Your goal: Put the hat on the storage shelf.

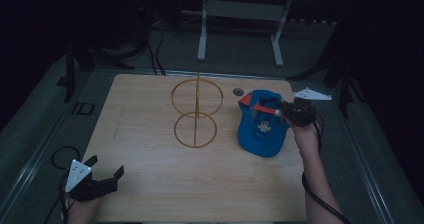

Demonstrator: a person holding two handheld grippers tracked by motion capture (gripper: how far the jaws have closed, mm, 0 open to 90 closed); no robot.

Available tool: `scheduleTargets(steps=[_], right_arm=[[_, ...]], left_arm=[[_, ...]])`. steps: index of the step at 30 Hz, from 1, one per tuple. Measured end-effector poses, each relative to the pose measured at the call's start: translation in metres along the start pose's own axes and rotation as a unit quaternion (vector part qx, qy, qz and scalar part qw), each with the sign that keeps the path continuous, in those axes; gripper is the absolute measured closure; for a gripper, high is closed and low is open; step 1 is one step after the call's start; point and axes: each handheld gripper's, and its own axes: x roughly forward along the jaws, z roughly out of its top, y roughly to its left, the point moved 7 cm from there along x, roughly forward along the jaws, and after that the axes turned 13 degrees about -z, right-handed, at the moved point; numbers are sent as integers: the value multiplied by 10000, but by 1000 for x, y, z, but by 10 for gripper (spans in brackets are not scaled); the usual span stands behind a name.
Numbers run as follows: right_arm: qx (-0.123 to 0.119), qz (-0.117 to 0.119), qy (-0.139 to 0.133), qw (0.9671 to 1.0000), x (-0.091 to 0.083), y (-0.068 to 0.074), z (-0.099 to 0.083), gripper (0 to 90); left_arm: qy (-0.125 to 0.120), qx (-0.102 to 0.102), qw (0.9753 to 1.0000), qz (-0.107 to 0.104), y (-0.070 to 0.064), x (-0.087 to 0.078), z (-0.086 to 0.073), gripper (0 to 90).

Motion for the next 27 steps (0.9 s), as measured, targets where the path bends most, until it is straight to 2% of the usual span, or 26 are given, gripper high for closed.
scheduleTargets(steps=[4, 5, 6, 15, 19, 21, 25, 27], right_arm=[[0, 31, -104, 9999, -11, -1, 6, 890], [-22, 32, -133, 9999, -14, -1, 7, 890], [-28, 62, -196, 9998, -23, -2, 10, 890], [-79, 181, -322, 9993, -49, 2, 11, 890], [-61, 267, -381, 9989, -60, 5, 9, 890], [-65, 316, -422, 9986, -65, 8, 8, 890], [-61, 455, -521, 9976, -77, 16, 8, 890], [-76, 505, -554, 9972, -81, 21, 8, 890]], left_arm=[[40, 68, 9999, -118, -9, 4, 6, 2], [80, 118, 9997, -204, -16, 7, 12, 2], [82, 127, 9996, -235, -19, 8, 15, 2], [-70, 342, 9981, -507, -43, 15, 51, 2], [-159, 389, 9961, -775, -57, 18, 72, 2], [-141, 477, 9950, -867, -66, 21, 81, 2], [-137, 655, 9919, -1081, -84, 29, 97, 2], [-162, 661, 9904, -1205, -91, 32, 104, 2]])
